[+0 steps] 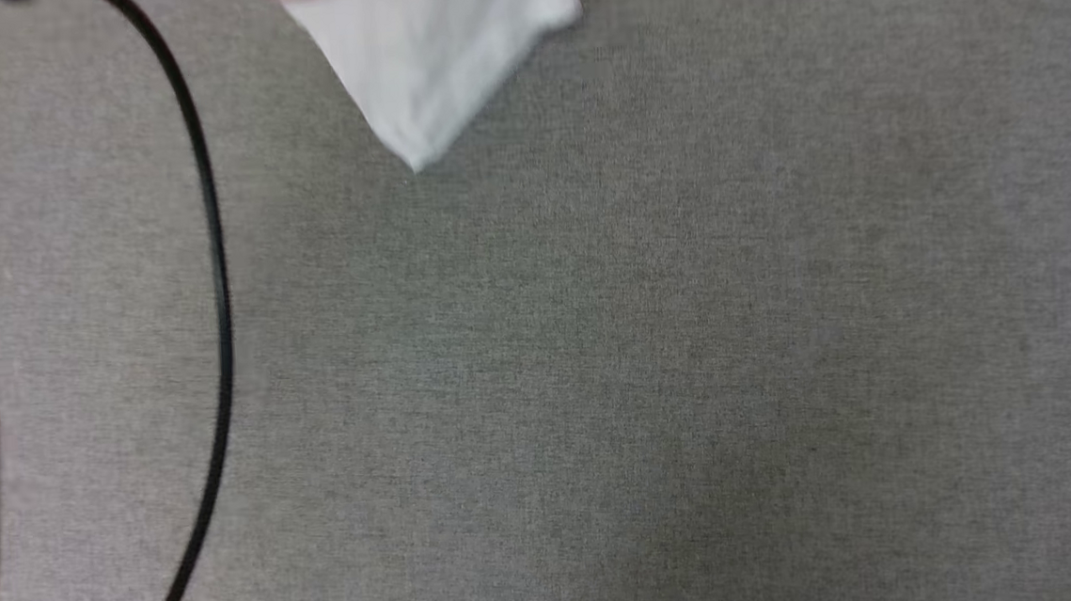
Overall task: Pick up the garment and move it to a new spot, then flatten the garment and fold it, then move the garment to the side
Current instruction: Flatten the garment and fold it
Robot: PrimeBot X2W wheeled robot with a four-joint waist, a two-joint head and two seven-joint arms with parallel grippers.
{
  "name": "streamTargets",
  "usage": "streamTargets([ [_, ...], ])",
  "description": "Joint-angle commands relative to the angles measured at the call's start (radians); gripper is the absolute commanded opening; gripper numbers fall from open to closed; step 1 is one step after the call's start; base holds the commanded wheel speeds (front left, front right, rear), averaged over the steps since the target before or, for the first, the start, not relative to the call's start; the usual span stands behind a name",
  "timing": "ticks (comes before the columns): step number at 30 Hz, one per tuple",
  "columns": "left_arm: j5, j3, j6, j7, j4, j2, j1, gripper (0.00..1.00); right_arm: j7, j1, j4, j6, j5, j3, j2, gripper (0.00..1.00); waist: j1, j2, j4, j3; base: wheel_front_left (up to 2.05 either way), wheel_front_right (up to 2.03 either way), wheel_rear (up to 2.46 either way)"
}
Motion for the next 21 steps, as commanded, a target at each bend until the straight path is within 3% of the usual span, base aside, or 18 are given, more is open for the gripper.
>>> streamTargets([
  [1, -0.002, 0.000, -0.007, -0.003, 0.024, 0.001, -0.042, 0.00, -0.011, -0.050, 0.028, -0.001, -0.010, 0.012, 0.006, 0.00, -0.0003, 0.0000, -0.004, 0.047, 0.00, 0.00, 0.00],
  [11, 0.015, -0.028, -0.031, -0.047, 0.217, 0.036, -0.291, 0.00, -0.105, -0.347, 0.296, -0.001, -0.052, 0.114, 0.047, 0.00, -0.0003, 0.0000, -0.020, 0.101, 0.00, 0.00, 0.00],
  [21, -0.030, -0.061, -0.040, -0.099, 0.330, 0.048, -0.224, 0.00, -0.184, -0.353, 0.453, -0.001, -0.005, 0.262, 0.045, 0.00, -0.0003, 0.0000, -0.022, 0.136, 0.00, 0.00, 0.00],
])
